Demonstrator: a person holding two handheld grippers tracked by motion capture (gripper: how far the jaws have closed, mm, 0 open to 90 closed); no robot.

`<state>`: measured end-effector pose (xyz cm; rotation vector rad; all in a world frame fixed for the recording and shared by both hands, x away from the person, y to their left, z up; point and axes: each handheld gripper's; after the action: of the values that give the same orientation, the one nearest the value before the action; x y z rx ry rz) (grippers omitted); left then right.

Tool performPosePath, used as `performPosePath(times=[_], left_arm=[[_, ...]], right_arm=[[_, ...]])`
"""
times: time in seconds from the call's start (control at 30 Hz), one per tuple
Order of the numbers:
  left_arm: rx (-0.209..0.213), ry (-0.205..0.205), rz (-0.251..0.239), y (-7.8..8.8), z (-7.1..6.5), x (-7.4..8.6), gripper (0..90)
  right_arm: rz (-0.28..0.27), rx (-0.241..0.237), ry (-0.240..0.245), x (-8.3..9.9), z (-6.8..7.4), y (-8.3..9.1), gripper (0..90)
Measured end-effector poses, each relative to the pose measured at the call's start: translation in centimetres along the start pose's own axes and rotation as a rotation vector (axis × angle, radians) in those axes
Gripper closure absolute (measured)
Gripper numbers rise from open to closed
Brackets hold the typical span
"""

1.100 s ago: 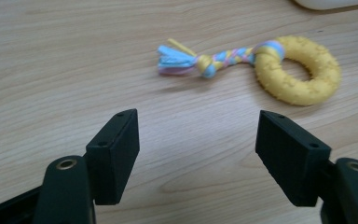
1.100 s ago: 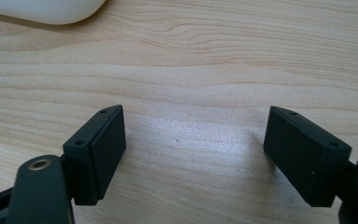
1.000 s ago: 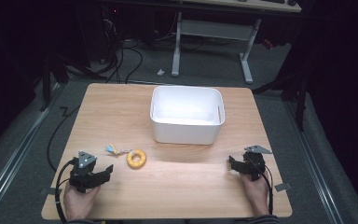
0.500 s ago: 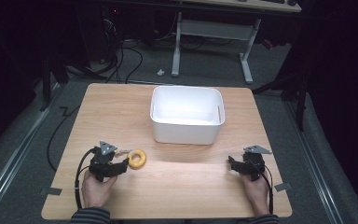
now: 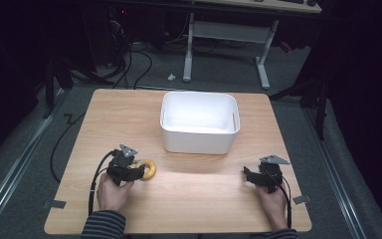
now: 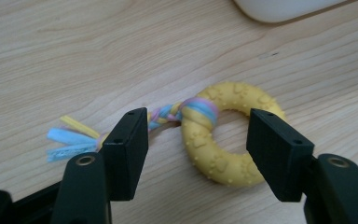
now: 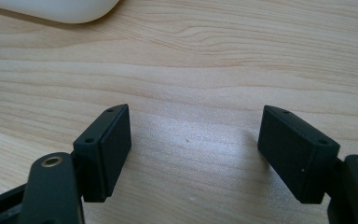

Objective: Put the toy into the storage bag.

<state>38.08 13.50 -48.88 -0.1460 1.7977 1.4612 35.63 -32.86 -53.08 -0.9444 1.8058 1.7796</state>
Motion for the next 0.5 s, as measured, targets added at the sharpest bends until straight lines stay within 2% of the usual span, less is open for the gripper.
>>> performPosePath(times=[0.07, 0.23, 0.37, 0.47, 0.5], left_arm=[[-0.007, 0.006, 0.007, -0.2, 0.1, 0.0, 37.9], [0.012, 0.013, 0.013, -0.6, -0.1, -0.2, 38.8], [0.001, 0.020, 0.049, -1.3, 0.0, -0.2, 40.7], [0.006, 0.026, 0.064, -1.6, 0.1, -0.3, 45.4], [0.015, 0.047, 0.079, -1.8, 0.3, -0.3, 46.4]], right_arm=[[0.000, 0.000, 0.000, 0.0, 0.0, 0.0, 25.9], [0.000, 0.000, 0.000, 0.0, 0.0, 0.0, 26.0], [0.000, 0.000, 0.000, 0.0, 0.0, 0.0, 26.0], [-0.003, -0.003, 0.004, 0.0, 0.0, 0.0, 27.3], [-0.003, -0.009, 0.007, 0.0, 0.1, 0.1, 29.0]])
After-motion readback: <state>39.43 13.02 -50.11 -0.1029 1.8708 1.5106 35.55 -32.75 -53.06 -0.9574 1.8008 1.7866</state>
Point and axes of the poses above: each handheld gripper's, and its own axes: y roughly backward along the jaws, x roughly out of its underside, z roughly to its left, and after that the axes turned 5 degrees about x, right-handed
